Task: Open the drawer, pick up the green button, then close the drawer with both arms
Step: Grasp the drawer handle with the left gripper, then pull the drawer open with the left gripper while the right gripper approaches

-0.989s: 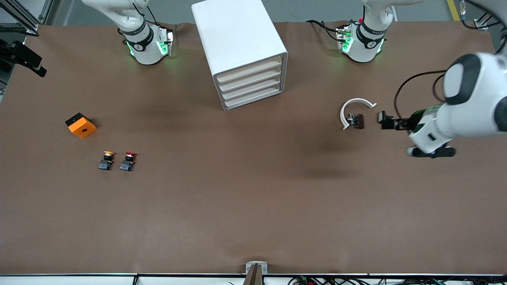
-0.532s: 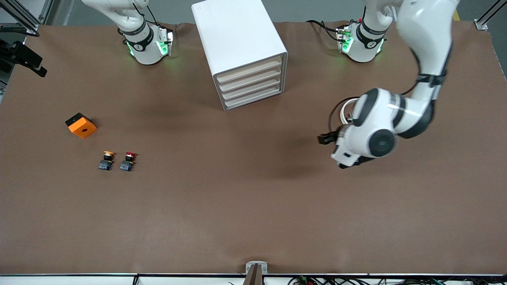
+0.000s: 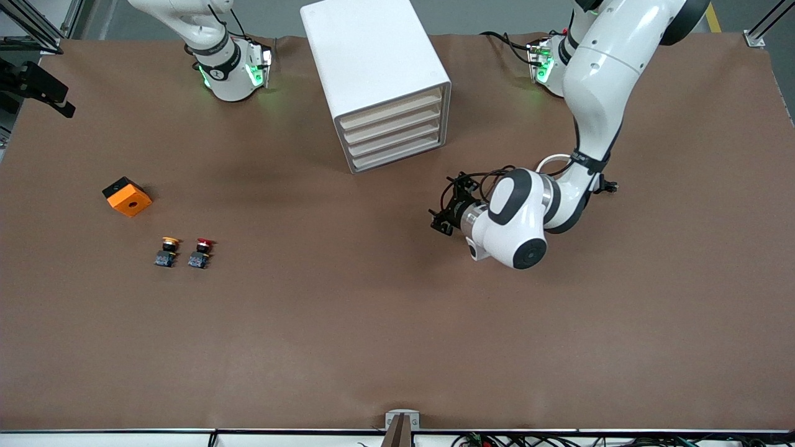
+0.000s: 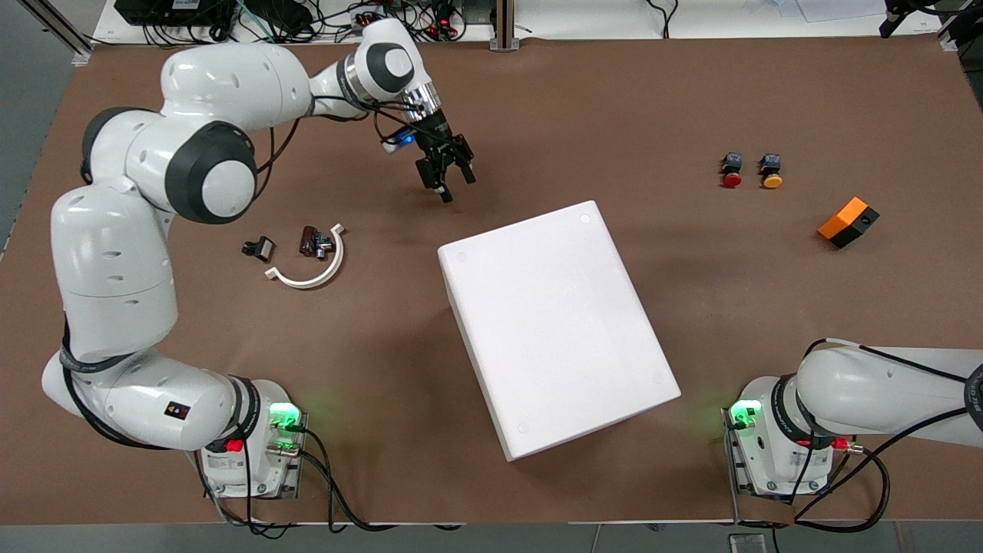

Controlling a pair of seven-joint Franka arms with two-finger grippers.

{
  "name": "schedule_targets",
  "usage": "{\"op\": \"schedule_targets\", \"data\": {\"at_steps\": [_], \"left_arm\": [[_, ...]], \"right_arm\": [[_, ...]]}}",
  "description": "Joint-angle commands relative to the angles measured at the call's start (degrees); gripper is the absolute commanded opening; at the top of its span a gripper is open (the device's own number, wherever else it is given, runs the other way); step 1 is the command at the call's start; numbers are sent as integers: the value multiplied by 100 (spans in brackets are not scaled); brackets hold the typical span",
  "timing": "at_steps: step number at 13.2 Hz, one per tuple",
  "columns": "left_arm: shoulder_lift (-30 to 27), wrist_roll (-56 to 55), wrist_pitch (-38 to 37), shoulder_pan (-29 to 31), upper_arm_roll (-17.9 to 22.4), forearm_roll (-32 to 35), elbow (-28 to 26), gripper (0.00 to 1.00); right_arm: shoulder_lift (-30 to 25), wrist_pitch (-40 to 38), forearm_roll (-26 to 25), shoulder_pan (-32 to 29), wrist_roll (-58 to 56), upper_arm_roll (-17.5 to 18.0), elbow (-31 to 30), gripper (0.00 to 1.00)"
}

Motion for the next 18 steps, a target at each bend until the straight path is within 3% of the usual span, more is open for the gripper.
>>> {"op": "schedule_targets", "data": {"at_steps": [1,4,7,11,16,18], "left_arm": [[473,-1143,-570,-3,-299,-210,46,100],[527,-1972,-634,-11,-668,-429,-183,100],[615,-2597,-878,-117,-748,-561,-280,100],[746,-2756,-924,-134,-740,-562,-438,100],[826,-3143,-1046,-204,-757,-597,-509,100],[835,-3125,-1047,-283,-757,-606,-526,79]], "right_arm": [[21,-81,-68,10,-28,7,82,100],[38,-81,-68,2,-28,7,82,100],[415,-72,-77,28,-71,7,160,100],[495,-45,-86,-7,-81,7,196,100],[1424,52,-112,-34,-265,7,459,100],[1514,60,-86,-95,-274,-2,495,100]]}}
